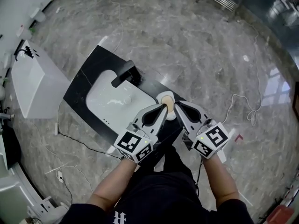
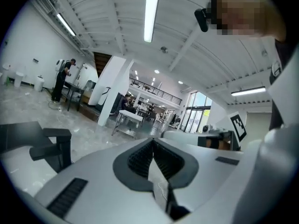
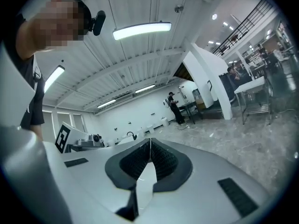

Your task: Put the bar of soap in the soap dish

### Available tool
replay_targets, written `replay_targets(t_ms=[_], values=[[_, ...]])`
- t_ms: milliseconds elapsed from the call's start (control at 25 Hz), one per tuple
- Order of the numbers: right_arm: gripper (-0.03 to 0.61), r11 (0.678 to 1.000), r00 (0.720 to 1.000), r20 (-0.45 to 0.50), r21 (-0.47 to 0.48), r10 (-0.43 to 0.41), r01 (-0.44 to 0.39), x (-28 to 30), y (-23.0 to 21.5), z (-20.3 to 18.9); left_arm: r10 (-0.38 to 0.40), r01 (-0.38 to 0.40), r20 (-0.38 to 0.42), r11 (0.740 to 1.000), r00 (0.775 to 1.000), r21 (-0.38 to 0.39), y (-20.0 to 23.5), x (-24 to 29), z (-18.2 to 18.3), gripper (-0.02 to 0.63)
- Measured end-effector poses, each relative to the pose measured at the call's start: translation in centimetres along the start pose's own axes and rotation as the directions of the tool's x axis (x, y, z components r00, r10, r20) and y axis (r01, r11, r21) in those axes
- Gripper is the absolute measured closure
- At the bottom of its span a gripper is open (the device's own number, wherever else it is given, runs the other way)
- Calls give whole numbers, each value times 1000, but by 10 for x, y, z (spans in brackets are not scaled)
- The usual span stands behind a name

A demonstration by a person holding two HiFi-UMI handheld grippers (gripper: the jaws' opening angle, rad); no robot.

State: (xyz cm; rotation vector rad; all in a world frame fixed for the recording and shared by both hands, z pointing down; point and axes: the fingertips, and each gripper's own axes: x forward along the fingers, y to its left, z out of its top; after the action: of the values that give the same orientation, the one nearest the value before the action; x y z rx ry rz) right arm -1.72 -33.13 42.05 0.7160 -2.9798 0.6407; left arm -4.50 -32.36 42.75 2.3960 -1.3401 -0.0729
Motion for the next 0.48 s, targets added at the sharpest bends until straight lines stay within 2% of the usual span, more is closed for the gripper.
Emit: replay_targets(t_ms=[200,480], values=[[569,999,999,28,-33,-15,16,-11,31,17,-32,29,52,998,998,57,-25,-23,34,606],[571,993,996,72,-110,-44,52,-19,76,46,-62,49,132,994,989,97,-46,-66,70,606]])
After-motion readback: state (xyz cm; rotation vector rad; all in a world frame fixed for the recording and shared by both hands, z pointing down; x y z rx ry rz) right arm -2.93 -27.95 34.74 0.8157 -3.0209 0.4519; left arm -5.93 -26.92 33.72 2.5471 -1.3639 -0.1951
